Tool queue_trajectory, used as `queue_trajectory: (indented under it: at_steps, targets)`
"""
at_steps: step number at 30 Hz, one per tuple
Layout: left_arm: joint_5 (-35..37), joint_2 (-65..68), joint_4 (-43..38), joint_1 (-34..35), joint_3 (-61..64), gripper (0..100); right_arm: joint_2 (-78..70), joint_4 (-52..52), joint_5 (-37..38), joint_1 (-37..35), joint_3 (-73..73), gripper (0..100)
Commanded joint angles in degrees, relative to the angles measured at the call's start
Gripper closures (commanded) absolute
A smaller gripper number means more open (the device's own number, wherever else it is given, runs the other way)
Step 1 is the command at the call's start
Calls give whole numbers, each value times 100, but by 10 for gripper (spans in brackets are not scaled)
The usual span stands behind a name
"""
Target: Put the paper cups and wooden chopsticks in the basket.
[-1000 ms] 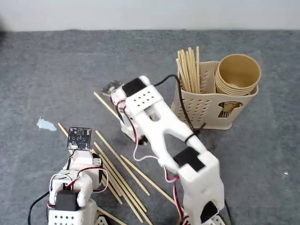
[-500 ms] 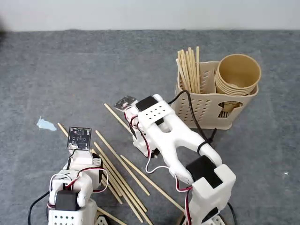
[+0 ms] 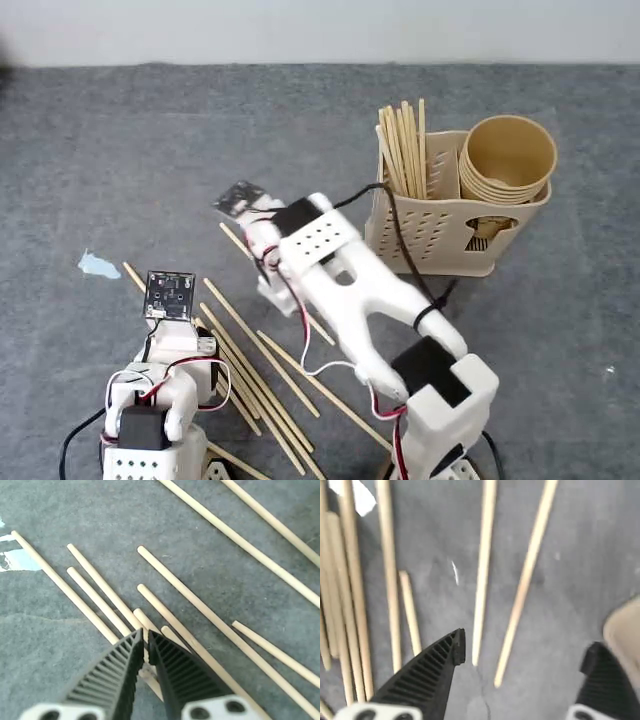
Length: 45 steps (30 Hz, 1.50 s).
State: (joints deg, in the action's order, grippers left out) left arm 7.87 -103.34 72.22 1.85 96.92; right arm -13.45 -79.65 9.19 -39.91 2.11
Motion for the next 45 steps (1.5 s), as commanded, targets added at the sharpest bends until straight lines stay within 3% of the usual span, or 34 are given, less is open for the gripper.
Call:
queue_trajectory:
  at_steps: [1,14,22,30,45]
  targets:
    - [62,-97,18,-9,-48,986,-136,549,-149,-198,-316,570]
    - [62,-97,18,-9,-48,986,-2220,813,-185,-321,-1943,570]
    - [62,-97,18,-9,-48,986,-2642,769,-149,-251,-2145,876]
    - [62,-97,18,-9,-48,986,-2659,620,-149,-31,-2145,984]
    - [62,-97,18,-9,-48,986,-1736,-409,-167,119,-2127,990]
